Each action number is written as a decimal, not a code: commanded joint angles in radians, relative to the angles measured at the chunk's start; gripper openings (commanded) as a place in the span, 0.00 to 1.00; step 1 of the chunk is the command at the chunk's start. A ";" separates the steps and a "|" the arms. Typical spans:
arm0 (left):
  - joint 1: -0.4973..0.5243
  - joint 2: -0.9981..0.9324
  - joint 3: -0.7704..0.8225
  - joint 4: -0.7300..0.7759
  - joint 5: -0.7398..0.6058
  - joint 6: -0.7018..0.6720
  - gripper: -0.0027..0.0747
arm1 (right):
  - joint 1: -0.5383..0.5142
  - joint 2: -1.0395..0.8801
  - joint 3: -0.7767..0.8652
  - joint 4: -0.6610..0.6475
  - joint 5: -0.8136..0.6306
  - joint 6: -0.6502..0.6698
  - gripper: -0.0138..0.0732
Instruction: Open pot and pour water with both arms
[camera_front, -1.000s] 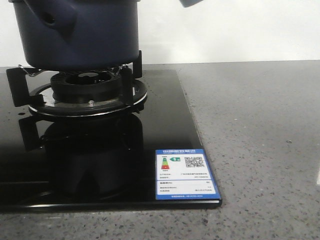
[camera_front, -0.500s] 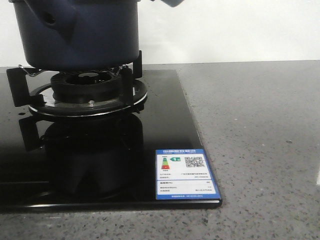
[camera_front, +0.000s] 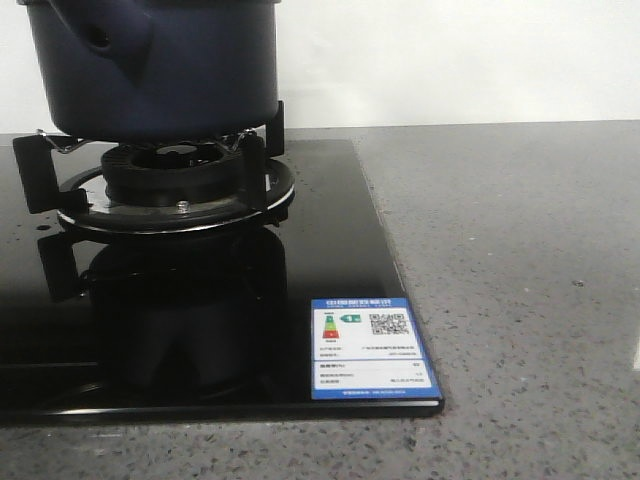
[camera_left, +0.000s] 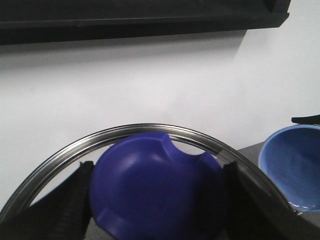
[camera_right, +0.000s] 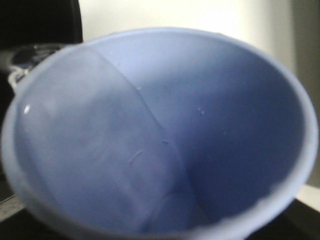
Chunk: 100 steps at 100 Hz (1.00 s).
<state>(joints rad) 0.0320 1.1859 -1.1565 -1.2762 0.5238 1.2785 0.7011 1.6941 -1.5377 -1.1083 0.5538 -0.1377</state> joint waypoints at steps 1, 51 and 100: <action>0.004 -0.030 -0.037 -0.067 -0.034 -0.001 0.50 | 0.001 -0.048 -0.042 -0.096 -0.059 -0.014 0.61; 0.004 -0.030 -0.037 -0.067 -0.034 -0.001 0.50 | 0.001 -0.048 -0.042 -0.294 -0.108 -0.016 0.61; 0.004 -0.030 -0.037 -0.067 -0.034 -0.001 0.50 | 0.001 -0.048 -0.042 -0.471 -0.108 -0.016 0.61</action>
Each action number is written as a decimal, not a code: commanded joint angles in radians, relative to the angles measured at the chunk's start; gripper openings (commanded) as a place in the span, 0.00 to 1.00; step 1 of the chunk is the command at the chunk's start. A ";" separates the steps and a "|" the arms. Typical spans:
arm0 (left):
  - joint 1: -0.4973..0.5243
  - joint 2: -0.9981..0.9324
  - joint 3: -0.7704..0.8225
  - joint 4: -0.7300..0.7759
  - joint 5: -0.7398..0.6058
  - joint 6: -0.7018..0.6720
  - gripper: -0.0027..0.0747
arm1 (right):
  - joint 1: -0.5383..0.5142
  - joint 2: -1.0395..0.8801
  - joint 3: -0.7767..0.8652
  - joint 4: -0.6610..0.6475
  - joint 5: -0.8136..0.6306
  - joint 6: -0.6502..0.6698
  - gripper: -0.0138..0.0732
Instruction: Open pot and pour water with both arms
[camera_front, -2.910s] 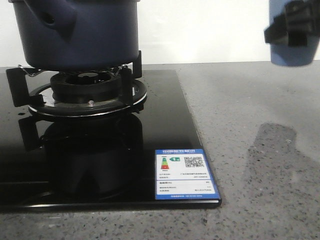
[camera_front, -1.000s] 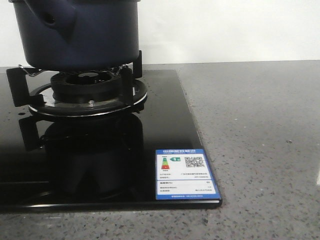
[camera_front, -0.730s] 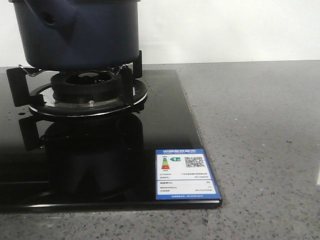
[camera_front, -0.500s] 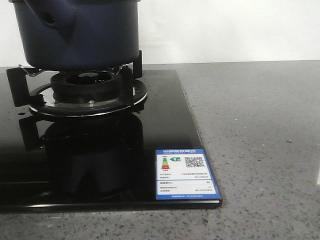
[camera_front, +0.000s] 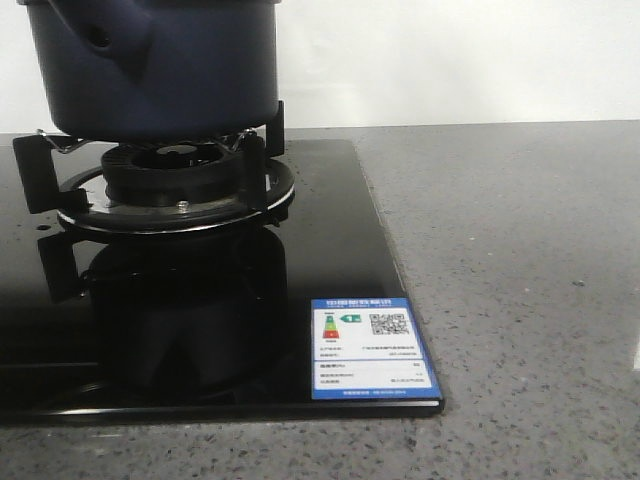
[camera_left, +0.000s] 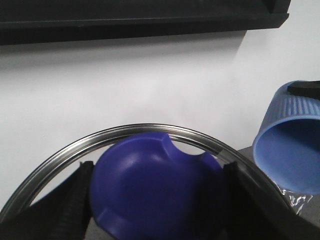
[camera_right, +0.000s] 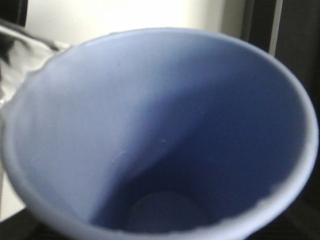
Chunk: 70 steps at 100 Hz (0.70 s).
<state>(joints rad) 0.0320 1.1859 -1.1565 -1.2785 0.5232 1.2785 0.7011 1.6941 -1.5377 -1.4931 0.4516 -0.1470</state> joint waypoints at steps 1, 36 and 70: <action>0.004 -0.030 -0.037 -0.064 -0.033 -0.001 0.50 | 0.001 -0.048 -0.042 -0.088 -0.006 -0.007 0.61; 0.004 -0.030 -0.037 -0.064 -0.033 -0.001 0.50 | 0.001 -0.048 -0.042 -0.180 -0.045 -0.007 0.61; 0.004 -0.030 -0.037 -0.064 -0.033 -0.001 0.50 | 0.001 -0.048 -0.042 -0.180 -0.045 0.004 0.61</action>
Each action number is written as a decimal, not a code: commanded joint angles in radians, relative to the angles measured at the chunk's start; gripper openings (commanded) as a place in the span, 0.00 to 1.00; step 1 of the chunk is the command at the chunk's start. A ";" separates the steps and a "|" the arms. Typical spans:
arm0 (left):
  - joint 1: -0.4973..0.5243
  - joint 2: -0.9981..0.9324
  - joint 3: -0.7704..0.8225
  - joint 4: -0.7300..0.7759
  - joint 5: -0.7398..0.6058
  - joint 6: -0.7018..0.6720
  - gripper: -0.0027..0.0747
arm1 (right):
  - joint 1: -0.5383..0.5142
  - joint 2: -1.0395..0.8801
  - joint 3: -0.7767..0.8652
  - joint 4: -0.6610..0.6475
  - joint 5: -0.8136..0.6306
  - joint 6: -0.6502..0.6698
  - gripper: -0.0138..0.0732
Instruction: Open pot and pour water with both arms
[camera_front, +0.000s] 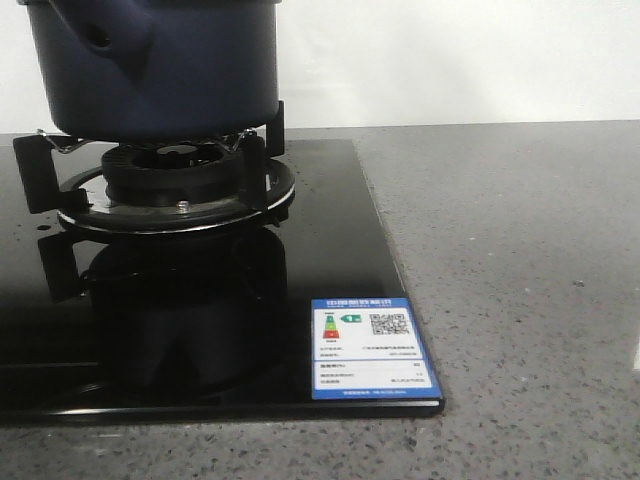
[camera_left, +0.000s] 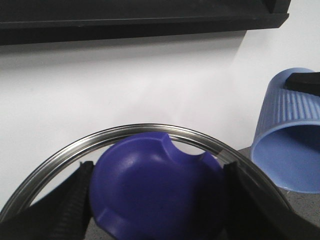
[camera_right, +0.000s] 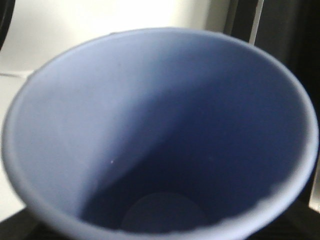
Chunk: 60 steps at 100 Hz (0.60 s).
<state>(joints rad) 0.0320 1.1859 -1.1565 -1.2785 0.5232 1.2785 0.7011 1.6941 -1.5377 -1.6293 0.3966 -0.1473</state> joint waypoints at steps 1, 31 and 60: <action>0.004 -0.030 -0.037 -0.064 -0.033 -0.001 0.50 | 0.001 -0.048 -0.042 -0.044 0.010 0.007 0.61; 0.004 -0.030 -0.037 -0.066 -0.004 -0.001 0.50 | 0.001 -0.079 -0.042 0.035 0.121 0.403 0.61; 0.004 -0.030 -0.037 -0.091 0.017 -0.001 0.50 | -0.099 -0.231 -0.030 0.521 0.252 0.612 0.61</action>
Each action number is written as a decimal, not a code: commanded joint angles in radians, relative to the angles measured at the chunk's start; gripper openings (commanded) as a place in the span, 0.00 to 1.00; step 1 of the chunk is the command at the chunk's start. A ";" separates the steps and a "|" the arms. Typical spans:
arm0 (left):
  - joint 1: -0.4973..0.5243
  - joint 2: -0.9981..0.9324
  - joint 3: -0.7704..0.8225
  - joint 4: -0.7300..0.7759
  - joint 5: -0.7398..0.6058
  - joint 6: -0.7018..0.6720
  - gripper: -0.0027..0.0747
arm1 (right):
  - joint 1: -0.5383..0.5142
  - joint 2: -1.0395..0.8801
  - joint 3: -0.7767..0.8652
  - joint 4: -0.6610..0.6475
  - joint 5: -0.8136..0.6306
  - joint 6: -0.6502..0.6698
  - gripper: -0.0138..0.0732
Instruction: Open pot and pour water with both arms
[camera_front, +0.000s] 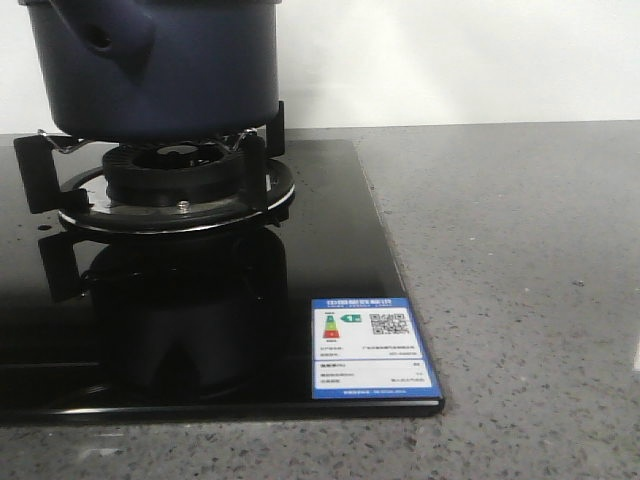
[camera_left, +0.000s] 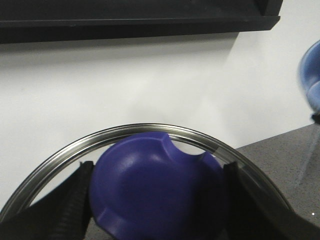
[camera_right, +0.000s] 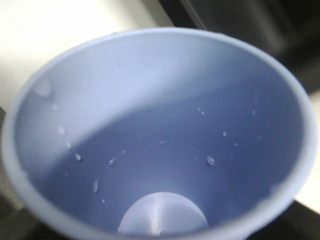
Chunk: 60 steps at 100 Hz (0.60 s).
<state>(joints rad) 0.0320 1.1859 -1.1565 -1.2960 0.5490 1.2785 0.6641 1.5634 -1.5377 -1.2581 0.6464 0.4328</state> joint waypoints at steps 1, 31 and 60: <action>0.004 -0.030 -0.037 -0.074 -0.009 -0.001 0.50 | -0.070 -0.106 -0.024 0.167 -0.003 0.032 0.61; 0.004 -0.030 -0.037 -0.085 0.004 -0.001 0.50 | -0.424 -0.403 0.380 0.381 -0.380 0.233 0.61; 0.004 -0.030 -0.037 -0.090 0.021 -0.001 0.50 | -0.641 -0.534 0.774 0.383 -0.762 0.312 0.61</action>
<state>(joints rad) 0.0320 1.1859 -1.1565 -1.3111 0.5840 1.2785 0.0683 1.0581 -0.8191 -0.8612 0.0527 0.7311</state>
